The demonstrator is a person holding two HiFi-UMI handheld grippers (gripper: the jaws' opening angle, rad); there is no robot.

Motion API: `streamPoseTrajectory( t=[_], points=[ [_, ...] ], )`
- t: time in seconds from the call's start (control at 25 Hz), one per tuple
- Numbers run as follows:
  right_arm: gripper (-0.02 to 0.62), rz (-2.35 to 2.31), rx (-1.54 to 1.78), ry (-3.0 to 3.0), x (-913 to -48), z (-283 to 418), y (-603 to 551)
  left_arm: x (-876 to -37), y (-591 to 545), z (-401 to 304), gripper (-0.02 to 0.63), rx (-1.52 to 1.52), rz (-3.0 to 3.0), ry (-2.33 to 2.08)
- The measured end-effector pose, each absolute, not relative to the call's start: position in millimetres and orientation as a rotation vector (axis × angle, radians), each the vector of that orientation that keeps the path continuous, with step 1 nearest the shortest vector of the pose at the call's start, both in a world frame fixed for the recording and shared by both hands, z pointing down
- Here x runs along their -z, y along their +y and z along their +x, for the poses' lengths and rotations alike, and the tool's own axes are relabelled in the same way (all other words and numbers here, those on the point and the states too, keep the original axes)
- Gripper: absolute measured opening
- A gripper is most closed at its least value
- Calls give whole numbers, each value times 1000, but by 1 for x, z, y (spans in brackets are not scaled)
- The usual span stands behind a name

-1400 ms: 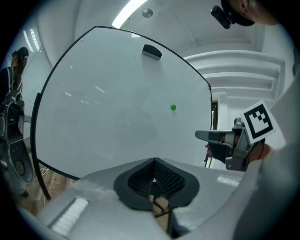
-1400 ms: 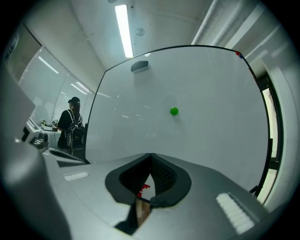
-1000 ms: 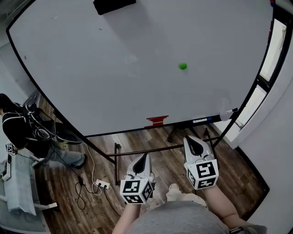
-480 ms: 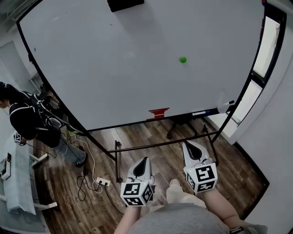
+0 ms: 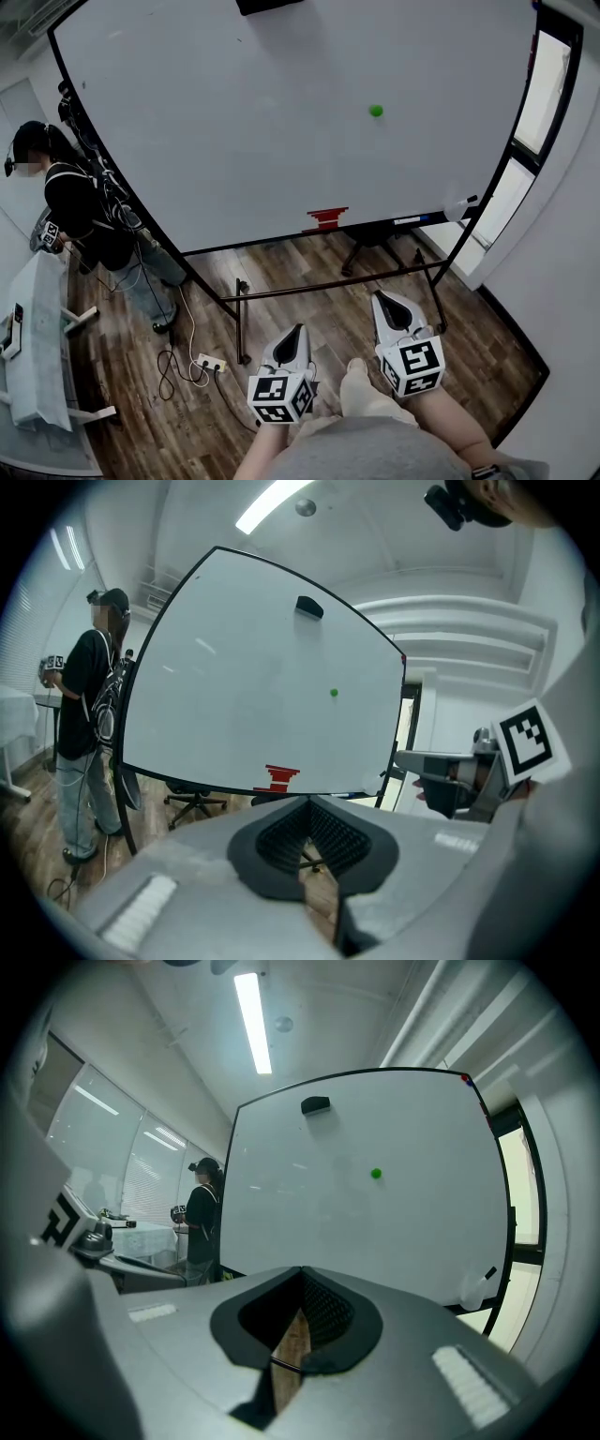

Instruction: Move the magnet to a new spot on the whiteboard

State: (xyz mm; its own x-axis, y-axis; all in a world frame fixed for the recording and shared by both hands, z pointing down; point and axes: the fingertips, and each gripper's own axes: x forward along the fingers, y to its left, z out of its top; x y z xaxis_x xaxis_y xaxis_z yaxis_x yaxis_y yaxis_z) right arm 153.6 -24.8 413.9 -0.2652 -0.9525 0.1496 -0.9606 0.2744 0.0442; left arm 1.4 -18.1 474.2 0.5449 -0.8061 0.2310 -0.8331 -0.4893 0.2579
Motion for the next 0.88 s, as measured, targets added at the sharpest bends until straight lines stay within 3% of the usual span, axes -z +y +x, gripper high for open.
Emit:
streamPoseTrajectory(
  t=[0.88],
  points=[
    [0,1846,-67,-2372,-410,147,-5,-467,-3,-15,5,-74,2443,-1376]
  ],
)
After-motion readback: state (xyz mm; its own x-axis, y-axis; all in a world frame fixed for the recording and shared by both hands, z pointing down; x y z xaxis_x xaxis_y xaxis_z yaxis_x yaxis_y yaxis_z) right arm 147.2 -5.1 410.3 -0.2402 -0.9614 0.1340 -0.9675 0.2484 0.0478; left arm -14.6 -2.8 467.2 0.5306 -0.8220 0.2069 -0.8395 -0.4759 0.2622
